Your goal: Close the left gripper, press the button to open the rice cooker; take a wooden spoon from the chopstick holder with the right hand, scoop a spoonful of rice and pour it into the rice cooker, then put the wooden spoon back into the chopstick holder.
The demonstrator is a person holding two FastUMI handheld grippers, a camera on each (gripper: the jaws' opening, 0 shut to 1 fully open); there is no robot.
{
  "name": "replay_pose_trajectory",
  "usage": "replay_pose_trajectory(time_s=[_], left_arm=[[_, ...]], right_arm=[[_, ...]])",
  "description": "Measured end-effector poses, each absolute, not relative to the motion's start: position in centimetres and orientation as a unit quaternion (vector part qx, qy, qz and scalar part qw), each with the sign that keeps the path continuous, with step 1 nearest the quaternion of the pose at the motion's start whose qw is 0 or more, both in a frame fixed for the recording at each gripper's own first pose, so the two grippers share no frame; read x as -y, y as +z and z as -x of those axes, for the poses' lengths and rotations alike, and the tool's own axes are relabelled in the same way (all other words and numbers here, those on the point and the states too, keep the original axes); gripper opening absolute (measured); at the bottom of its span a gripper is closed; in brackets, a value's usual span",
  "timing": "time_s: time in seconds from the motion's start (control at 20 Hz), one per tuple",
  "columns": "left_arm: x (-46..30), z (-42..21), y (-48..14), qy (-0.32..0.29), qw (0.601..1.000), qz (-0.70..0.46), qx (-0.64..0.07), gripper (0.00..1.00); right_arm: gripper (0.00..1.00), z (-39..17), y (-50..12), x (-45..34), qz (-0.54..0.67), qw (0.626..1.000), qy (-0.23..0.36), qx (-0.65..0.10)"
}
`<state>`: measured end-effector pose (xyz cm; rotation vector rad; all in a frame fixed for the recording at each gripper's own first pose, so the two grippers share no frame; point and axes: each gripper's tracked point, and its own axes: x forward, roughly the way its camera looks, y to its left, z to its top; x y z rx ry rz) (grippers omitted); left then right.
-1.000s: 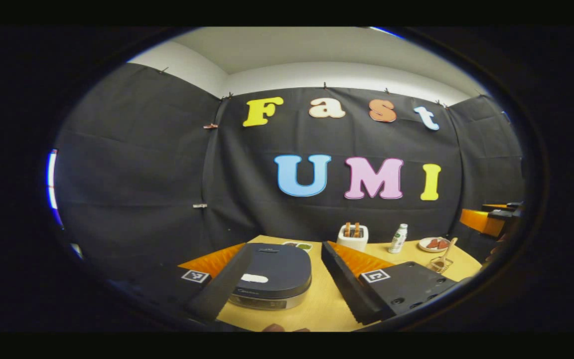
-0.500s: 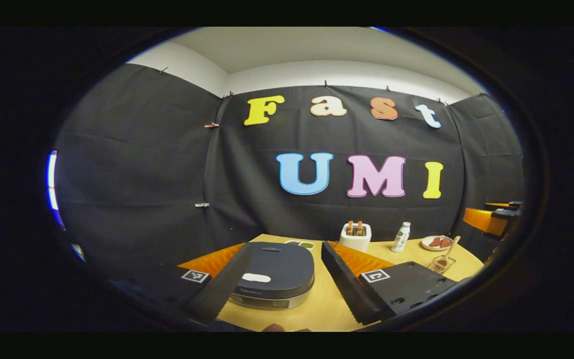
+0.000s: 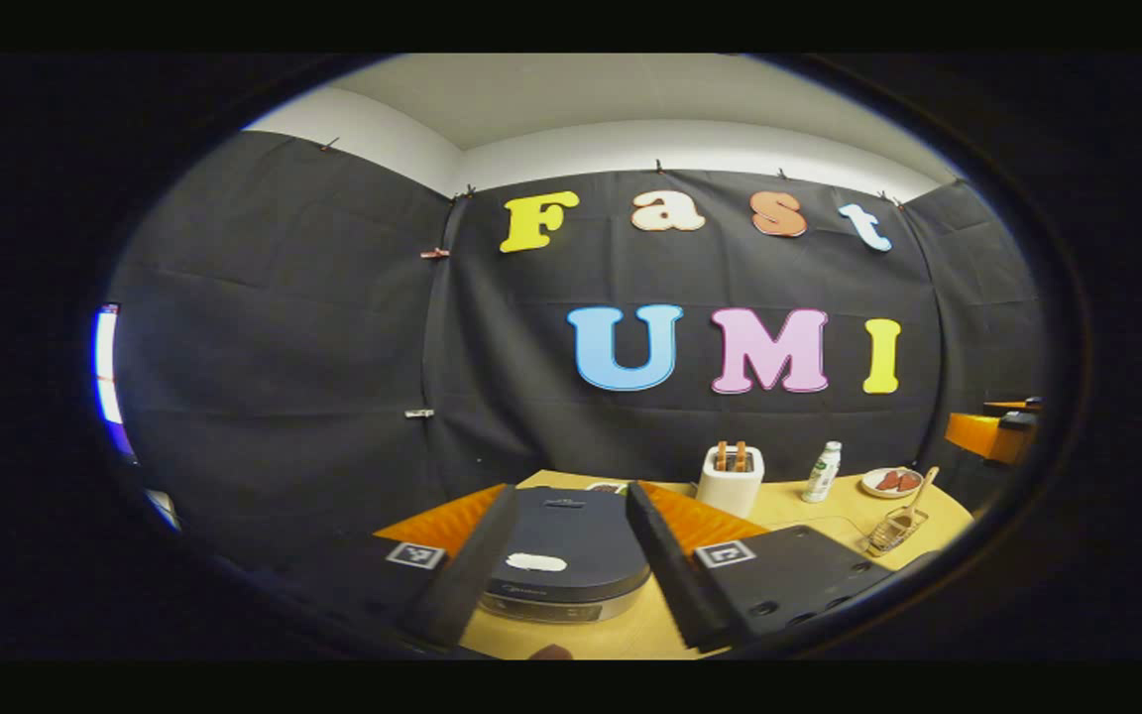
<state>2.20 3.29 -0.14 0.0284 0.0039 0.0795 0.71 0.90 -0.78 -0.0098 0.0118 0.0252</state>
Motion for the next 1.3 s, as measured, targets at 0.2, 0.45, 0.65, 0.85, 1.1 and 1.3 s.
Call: replay_pose_trajectory(time_s=[0.2,0.45,0.65,0.85,1.1,1.3], left_arm=[[-4.4,-3.2,-1.1,0.049,0.999,-0.006,-0.020,0.57],[-5.7,-4.6,-2.9,0.058,0.997,-0.001,-0.047,0.30],[-5.8,-6.1,-5.4,0.038,0.995,0.005,-0.089,0.17],[-6.0,-8.0,-7.2,0.021,0.993,0.008,-0.115,0.12],[-6.6,-10.0,-9.6,0.016,0.989,-0.001,-0.149,0.05],[-6.5,-10.6,-12.2,0.002,0.982,0.014,-0.189,0.09]], right_arm=[[0.90,-1.3,-1.2,-1.3,0.006,1.000,0.014,-0.010],[0.90,-1.9,-1.2,-1.9,0.009,1.000,0.016,-0.008],[0.90,-2.5,-1.4,-2.6,0.011,1.000,0.019,-0.009],[0.90,-3.1,-1.8,-3.3,0.015,1.000,0.023,-0.011],[0.90,-3.2,-1.2,-3.9,0.014,1.000,0.024,-0.009],[0.90,-3.8,-2.2,-3.9,0.012,0.999,0.020,-0.022]])
